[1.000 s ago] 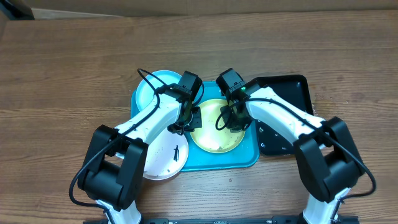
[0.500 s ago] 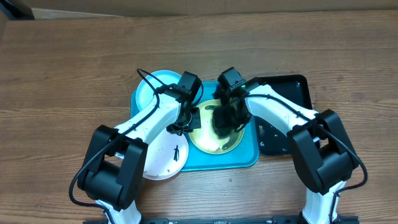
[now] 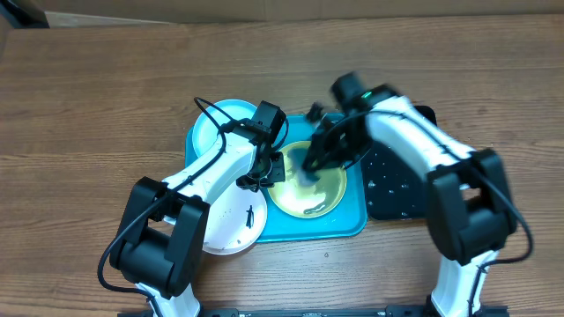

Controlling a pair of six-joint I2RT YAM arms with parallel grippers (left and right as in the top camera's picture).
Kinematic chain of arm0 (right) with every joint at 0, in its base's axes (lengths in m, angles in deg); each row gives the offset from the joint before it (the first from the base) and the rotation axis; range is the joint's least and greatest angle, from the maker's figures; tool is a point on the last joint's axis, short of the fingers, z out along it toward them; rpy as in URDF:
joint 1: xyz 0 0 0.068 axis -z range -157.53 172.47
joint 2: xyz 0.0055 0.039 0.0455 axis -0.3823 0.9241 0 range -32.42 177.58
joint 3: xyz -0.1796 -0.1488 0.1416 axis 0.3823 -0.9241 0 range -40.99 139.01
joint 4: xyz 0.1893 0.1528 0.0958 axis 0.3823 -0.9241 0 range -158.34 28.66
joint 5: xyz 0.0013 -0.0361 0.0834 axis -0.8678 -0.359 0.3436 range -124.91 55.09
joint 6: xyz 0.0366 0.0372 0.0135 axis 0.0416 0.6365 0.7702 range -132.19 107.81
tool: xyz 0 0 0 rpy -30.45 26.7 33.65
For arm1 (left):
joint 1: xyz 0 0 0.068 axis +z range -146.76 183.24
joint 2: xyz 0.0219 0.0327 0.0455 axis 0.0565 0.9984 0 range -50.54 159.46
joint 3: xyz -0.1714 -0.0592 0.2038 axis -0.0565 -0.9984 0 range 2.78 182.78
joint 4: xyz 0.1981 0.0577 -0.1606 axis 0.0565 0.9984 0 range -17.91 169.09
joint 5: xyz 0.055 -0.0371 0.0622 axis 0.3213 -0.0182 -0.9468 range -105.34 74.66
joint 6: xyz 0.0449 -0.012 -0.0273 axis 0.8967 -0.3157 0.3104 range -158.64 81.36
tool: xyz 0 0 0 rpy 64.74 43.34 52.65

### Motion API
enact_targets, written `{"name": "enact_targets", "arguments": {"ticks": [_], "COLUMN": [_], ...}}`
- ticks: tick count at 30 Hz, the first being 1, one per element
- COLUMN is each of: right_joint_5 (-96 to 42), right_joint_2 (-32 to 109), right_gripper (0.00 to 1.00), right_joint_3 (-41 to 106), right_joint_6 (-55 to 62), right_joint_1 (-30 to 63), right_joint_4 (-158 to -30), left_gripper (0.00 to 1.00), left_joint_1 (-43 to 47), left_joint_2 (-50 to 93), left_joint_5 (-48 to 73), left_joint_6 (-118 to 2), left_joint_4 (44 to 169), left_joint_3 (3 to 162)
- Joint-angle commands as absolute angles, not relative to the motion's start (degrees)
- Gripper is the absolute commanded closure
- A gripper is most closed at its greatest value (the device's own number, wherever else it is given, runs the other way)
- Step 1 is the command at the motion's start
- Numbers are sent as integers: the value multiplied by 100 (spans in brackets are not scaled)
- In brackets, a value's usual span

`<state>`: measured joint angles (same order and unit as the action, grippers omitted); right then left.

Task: Clean dirty plates on tray and stack at the side
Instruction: 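Scrub the yellow plate surface with the sponge in right gripper, then return the sponge to the black tray with right gripper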

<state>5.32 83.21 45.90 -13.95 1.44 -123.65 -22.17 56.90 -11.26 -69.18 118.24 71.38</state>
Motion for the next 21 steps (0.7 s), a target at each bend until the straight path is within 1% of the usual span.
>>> {"name": "enact_targets", "arguments": {"ticks": [1, 4, 6, 11, 15, 17, 21], "right_joint_5": [-117, -1129, -1710, -2950, -3144, -3142, -2993], "right_joint_2": [7687, 7405, 7403, 7410, 7410, 7410, 7410], "right_gripper": [96, 96, 96, 96, 96, 96, 96], "right_joint_3": [4879, 4879, 4868, 4634, 4180, 3585, 3205], "right_joint_6": [-1565, -1541, -1515, -1032, -1023, -1023, -1023], "right_joint_1": [655, 1363, 1669, 2106, 2181, 2168, 2168], "right_joint_4": [-12703, -13182, -13368, -13366, -13042, -12480, -12085], "left_gripper": [96, 96, 96, 96, 96, 95, 95], "left_joint_1": [-2230, -2230, -2230, -2230, -2230, -2230, -2230], "left_joint_2": [5777, 5777, 5777, 5777, 5777, 5777, 5777], "left_joint_5": [-1124, -1126, -1126, -1124, -1126, -1126, -1126], "left_joint_6": [-6905, -6905, -6907, -6907, -6907, -6907, -6907], "left_joint_4": [11835, 11833, 11816, 11748, 11743, 11706, 11704], "left_joint_3": [7114, 7114, 7114, 7114, 7114, 7114, 7114]}}
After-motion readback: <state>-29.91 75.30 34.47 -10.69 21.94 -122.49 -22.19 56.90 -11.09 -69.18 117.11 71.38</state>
